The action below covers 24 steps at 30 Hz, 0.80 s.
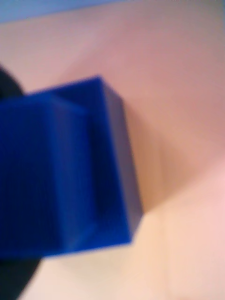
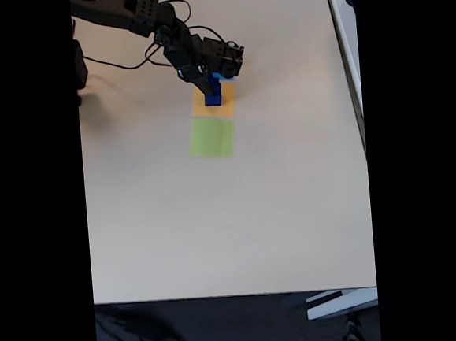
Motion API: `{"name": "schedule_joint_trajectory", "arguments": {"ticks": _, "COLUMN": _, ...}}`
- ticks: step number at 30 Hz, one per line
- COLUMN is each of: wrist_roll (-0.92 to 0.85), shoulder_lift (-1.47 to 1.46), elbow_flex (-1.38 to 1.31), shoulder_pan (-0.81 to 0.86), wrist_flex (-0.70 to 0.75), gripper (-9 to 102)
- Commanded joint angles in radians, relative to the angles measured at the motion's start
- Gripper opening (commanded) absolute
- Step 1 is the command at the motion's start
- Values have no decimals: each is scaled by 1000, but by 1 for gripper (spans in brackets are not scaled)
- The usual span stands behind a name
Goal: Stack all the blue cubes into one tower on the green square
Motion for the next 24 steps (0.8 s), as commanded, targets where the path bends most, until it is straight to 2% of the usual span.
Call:
{"name": "schedule_joint_trajectory", "arguments": {"ticks": 1, "wrist_roll": -12, "shoulder_lift": 8, "elbow_flex": -8, "shoulder_pan": 11, "wrist_flex": -23, "gripper": 0}}
{"name": "schedule_joint_trajectory", "arguments": {"ticks": 24, "wrist_roll": 2, "shoulder_lift": 9, "elbow_flex": -5, "shoulder_pan": -2, "wrist_flex": -23, "gripper": 5}}
